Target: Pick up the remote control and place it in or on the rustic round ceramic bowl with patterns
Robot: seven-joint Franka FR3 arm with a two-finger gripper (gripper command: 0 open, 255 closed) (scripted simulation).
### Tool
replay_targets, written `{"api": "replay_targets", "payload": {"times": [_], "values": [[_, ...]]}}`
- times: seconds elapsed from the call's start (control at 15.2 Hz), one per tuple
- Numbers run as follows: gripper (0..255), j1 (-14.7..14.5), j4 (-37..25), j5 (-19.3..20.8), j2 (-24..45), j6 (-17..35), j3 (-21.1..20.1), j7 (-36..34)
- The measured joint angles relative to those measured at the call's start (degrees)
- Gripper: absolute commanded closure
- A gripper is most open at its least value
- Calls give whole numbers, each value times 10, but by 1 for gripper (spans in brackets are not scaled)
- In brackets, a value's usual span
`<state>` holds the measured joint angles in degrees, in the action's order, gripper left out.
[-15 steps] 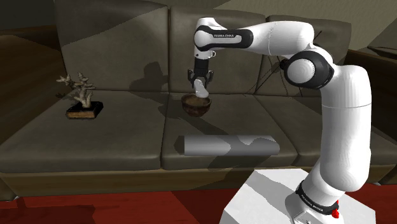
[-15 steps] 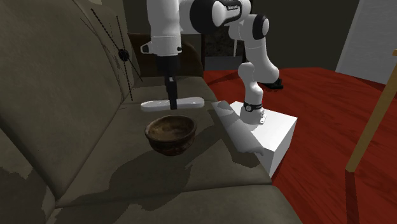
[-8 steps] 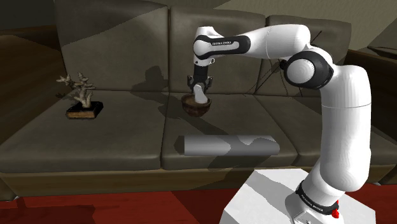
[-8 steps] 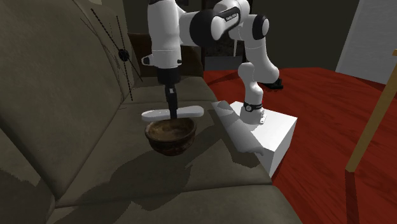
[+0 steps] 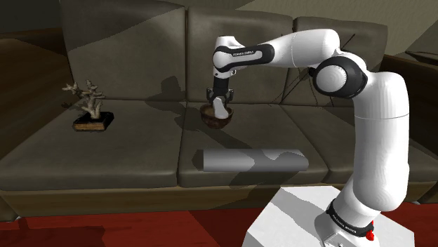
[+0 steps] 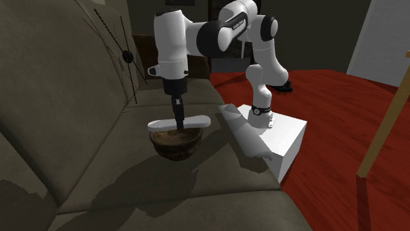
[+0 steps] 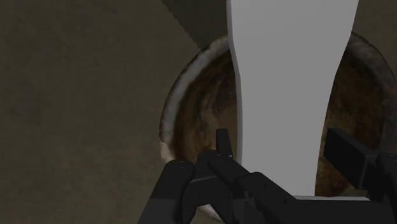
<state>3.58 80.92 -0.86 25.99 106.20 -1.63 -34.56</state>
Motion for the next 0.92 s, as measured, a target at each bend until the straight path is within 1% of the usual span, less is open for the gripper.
{"api": "replay_targets", "payload": {"times": [0.2, 0.26, 0.66, 0.86, 0.92], "values": [[255, 0, 0, 0, 0, 0, 0, 0], [0, 0, 0, 0, 0, 0, 0, 0], [0, 0, 0, 0, 0, 1, 0, 0], [0, 1, -30, 0, -4, -34, 0, 0], [0, 2, -55, 0, -2, -55, 1, 2]]}}
